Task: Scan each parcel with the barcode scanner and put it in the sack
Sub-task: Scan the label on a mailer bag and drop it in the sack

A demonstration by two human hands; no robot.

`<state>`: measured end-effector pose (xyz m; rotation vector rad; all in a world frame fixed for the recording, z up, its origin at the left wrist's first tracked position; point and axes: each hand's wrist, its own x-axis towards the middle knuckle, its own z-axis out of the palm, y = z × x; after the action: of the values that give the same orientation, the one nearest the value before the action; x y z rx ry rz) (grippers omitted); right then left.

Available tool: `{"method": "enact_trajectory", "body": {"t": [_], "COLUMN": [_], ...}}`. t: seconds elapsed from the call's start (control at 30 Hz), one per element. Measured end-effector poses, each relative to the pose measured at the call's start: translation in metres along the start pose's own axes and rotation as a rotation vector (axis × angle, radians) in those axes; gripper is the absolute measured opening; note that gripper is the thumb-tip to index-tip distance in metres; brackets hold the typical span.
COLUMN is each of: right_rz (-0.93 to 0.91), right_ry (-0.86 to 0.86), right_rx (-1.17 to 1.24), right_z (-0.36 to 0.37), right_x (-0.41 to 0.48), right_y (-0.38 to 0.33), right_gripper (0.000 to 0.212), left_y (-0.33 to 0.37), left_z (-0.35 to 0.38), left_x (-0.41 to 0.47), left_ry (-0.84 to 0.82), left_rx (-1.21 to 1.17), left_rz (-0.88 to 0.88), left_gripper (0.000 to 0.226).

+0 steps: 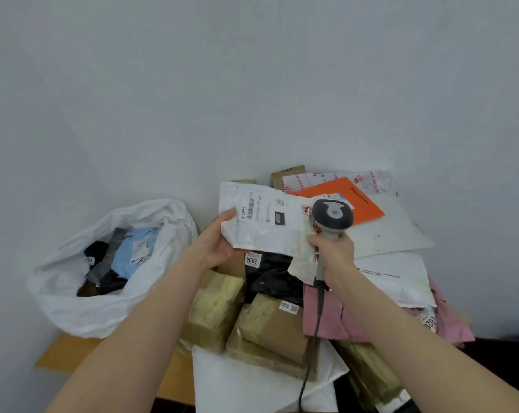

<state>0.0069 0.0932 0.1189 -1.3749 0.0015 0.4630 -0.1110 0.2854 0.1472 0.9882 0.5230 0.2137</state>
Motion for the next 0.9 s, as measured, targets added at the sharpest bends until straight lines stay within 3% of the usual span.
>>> {"method": "enact_trajectory", "body": {"t": [0.2, 0.33, 0.47, 0.57, 0.63, 0.77, 0.9], "right_rz": [-0.047, -0.056, 0.023, 0.039, 0.038, 0.042, -0.012], "right_ry": [0.002, -0.12, -0.223, -0.129, -0.053, 0.024, 0.006], "right_rx": [-0.047, -0.016, -0.057, -0.015, 0.025, 0.106, 0.031], "right_z": [-0.008, -0.006, 0.001, 0.0, -0.003, -0.007, -0.011], "right_x": [-0.004, -0.011, -0.018, -0.018, -0.016, -0.011, -0.013], "right_y": [0.006, -0.002, -0.006, -0.004, -0.004, -0.01, -0.009], "right_gripper": [0.032, 0.029, 0.018, 0.018, 0.018, 0.018, 0.014], "left_y": [0.013, 0.025, 0.03, 0.028, 0.02, -0.021, -0.046], "left_z": [-0.025, -0.006, 0.021, 0.021, 0.011, -0.009, -0.013], "left_x": [-0.003, -0.005, -0.004, -0.001, 0.0, 0.0, 0.009], "left_ry": [0.247, 0.075, -0.09, -0.045, -0.032, -0.107, 0.147], "left_rx": [0.559, 0.809, 0.803, 0.704, 0.589, 0.621, 0.573], "left_rz": [0.046, -0.038, -0.041, 0.043, 0.075, -0.066, 0.111], "left_gripper": [0.04, 0.036, 0.036, 0.03, 0.039, 0.036, 0.016]}}
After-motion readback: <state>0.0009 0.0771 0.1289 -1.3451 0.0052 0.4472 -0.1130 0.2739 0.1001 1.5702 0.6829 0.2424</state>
